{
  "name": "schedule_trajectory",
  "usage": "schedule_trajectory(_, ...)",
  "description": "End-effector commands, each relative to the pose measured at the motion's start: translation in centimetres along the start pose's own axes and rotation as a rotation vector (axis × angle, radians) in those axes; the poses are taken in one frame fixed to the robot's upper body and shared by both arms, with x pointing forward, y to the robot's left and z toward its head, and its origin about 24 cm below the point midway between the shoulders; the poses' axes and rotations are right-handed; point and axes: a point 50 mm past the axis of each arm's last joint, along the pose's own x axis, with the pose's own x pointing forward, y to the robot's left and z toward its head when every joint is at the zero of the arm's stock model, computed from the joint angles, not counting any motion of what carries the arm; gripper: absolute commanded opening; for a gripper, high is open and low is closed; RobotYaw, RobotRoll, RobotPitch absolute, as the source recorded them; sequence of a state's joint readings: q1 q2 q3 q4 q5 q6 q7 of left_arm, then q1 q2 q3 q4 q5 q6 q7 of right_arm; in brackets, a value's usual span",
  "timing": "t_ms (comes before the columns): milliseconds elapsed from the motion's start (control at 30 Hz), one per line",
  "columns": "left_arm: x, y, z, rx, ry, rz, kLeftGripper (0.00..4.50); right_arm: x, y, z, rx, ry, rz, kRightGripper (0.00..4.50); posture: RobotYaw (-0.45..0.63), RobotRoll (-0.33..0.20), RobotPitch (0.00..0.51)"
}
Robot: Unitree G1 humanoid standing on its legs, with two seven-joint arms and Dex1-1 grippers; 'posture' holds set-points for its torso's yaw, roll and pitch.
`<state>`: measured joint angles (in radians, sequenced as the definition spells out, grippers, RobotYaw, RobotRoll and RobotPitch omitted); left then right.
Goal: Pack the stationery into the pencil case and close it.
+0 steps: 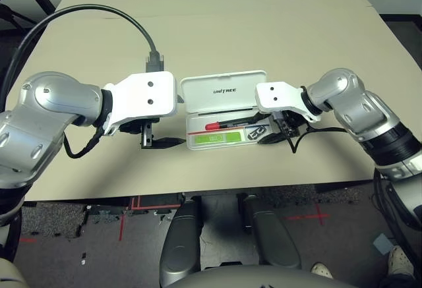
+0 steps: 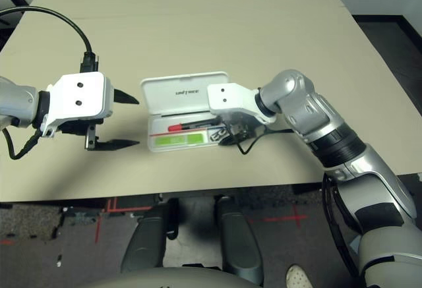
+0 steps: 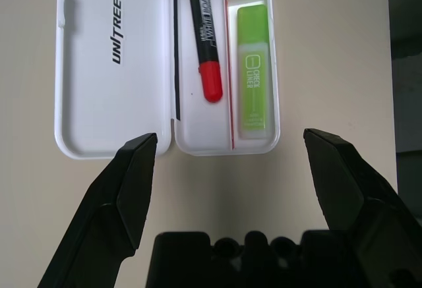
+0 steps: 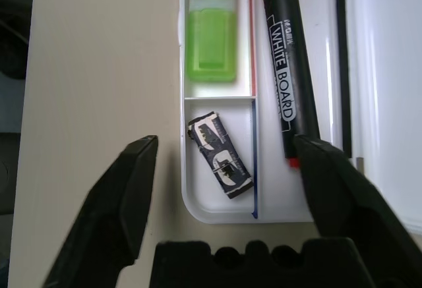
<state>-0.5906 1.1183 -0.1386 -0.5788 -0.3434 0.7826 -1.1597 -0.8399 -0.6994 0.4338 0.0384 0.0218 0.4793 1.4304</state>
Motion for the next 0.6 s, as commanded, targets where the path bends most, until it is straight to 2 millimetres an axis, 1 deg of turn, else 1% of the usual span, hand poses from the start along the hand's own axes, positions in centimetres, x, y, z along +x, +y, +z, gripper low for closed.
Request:
schedule_trajectory(33, 0.1, -0.5, -0.3, 0.001, 0.024, -0.011, 4.50, -2.3, 0.0, 0.3, 0.035, -0.059, -0.017, 4.46, 0.10, 0.000, 0.226)
schedule_trajectory(167, 0.2, -0.4, -0.6, -0.015, 0.025, -0.010, 4.50, -5.0, 0.2, -0.6, 0.096, -0.122, -0.029, 4.46, 0.10, 0.000, 0.224)
schedule_trajectory(267, 0.2, -0.5, -0.9, -0.028, 0.025, -0.012, 4.50, -6.6, 0.5, -1.5, 0.138, -0.128, -0.050, 4.46, 0.09, 0.000, 0.222)
schedule_trajectory(400, 0.2, -0.4, -1.2, -0.044, 0.026, -0.010, 4.50, -8.0, 0.7, -2.4, 0.185, -0.152, -0.109, 4.46, 0.09, 0.000, 0.218)
schedule_trajectory(600, 0.4, -0.4, -1.9, -0.070, 0.029, -0.008, 4.50, -9.6, 1.1, -3.4, 0.253, -0.180, -0.184, 4.46, 0.08, 0.000, 0.218)
